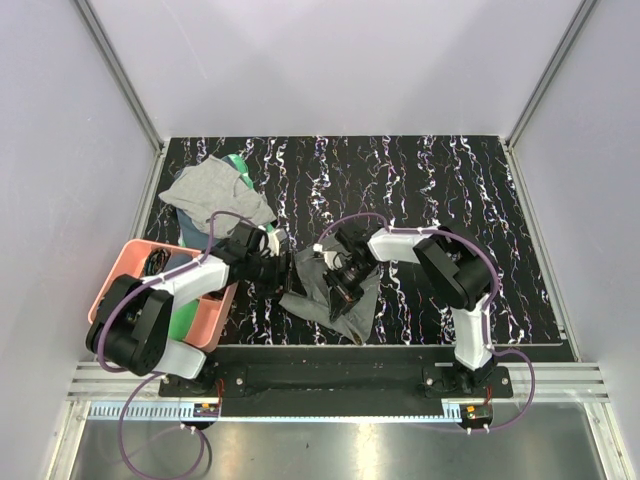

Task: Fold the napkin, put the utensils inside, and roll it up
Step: Roll the napkin with the utensil

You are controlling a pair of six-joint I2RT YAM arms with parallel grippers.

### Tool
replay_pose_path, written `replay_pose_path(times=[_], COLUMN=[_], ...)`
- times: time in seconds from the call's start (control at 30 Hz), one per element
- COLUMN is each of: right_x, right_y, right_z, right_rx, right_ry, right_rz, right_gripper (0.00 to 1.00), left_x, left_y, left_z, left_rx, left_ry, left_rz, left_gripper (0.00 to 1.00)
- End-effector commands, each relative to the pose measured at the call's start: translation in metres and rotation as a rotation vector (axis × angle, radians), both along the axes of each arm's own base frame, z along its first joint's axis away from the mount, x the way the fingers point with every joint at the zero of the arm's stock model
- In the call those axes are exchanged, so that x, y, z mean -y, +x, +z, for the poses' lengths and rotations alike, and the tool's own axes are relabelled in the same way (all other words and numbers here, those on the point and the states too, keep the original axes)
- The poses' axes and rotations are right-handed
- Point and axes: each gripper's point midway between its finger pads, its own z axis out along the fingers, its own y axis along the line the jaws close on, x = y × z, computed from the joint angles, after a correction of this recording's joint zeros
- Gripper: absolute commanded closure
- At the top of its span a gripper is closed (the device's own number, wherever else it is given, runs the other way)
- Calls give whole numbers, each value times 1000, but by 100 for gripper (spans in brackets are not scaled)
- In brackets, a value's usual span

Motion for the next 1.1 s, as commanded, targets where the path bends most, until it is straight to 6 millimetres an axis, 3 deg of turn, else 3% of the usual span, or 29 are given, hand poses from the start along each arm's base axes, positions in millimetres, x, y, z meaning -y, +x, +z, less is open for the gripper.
replay_pose_path(times=[0.0,0.13,0.37,0.47,0.5,0.67,0.77,0.9,0.93,1.0,1.03,1.07], right_x=[-5,-5,-8,-8,-8,-8,-8,-4,-2,-1,1,-2], right_y=[7,10,14,18,18,24,31,45,54,50,65,65], right_z=[3,2,3,2,1,4,17,43,57,62,72,76], right_rx=[-31,-37,-26,-17,-17,17,84,226,315,412,558,635], right_ry=[43,43,45,40,40,33,36,21,19,-1,-26,-34], right_rz=[-1,-6,-6,-12,-10,-16,-23,-59,-78,-63,-97,-93], right_gripper=[85,85,85,85,85,83,75,44,41,36,32,31], left_x=[-2,-4,3,4,4,4,5,4,4,3,3,4], left_y=[-5,-5,-8,-10,-11,-13,-16,-17,-18,-20,-21,-23], left_z=[-2,-6,-13,-18,-20,-23,-23,-22,-22,-24,-23,-23], left_rx=[-5,-4,-42,-57,-66,-97,-124,-139,-148,-173,-182,-198], left_ry=[0,13,-23,-17,-17,-14,-14,-3,-4,-3,-10,-20], left_rz=[-1,7,2,1,1,5,-6,-35,-42,-53,-57,-62], left_gripper=[25,26,39,50,61,93,100,100,100,100,100,100])
